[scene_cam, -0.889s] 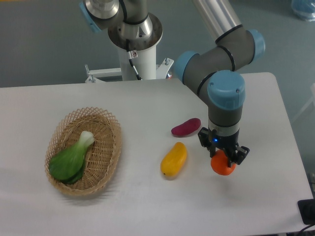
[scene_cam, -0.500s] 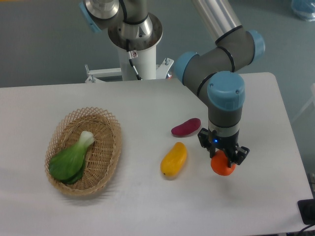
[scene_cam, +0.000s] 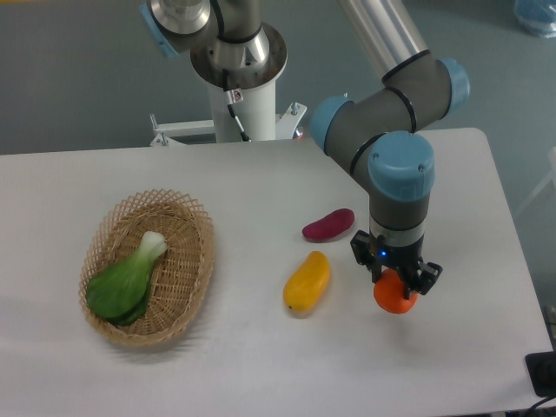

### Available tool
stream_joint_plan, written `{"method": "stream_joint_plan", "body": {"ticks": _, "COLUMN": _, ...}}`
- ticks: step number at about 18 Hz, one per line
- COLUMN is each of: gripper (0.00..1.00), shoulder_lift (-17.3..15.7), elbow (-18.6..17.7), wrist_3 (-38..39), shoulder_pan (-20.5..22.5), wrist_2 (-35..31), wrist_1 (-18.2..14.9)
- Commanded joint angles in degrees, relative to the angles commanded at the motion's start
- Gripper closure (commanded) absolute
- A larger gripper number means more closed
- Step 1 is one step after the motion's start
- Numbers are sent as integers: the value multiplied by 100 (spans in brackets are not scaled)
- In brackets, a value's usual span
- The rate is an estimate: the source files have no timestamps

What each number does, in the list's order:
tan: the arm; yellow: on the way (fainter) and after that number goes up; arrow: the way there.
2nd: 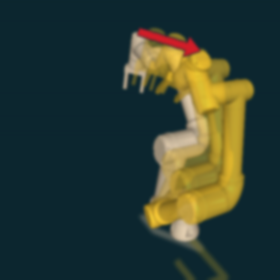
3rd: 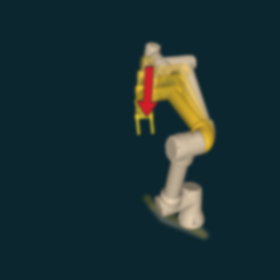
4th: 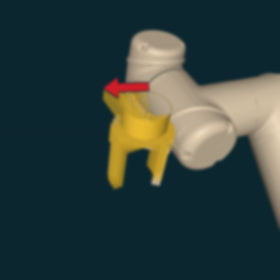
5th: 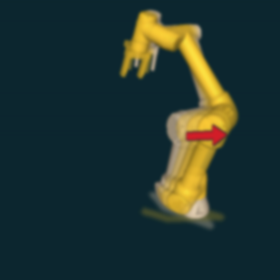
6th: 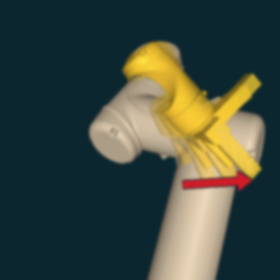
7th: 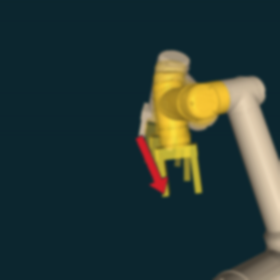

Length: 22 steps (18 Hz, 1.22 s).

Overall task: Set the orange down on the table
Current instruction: 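Lift the held orange slightly with the gripper, then carry the orange past the yellow mango and lower it to the table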

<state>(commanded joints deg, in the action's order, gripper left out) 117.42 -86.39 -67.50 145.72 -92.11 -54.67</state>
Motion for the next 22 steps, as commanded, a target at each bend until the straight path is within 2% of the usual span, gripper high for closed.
{"method": "stream_joint_plan", "body": {"ticks": 6, "gripper": 51, "shoulder_lift": 193, "elbow": -44, "wrist_3": 448, "shoulder_pan": -105, "wrist_2": -70, "wrist_1": 185}}
{"method": "stream_joint_plan", "body": {"ticks": 10, "gripper": 51, "shoulder_lift": 360, "elbow": -9, "wrist_3": 780, "shoulder_pan": -412, "wrist_2": -412, "wrist_1": 255}}
{"method": "stream_joint_plan", "body": {"ticks": 18, "gripper": 51, "shoulder_lift": 369, "elbow": -53, "wrist_3": 1353, "shoulder_pan": -1028, "wrist_2": -466, "wrist_1": 255}}
{"method": "stream_joint_plan", "body": {"ticks": 22, "gripper": 51, "shoulder_lift": 501, "elbow": -35, "wrist_3": 1801, "shoulder_pan": -1309, "wrist_2": -562, "wrist_1": 290}}
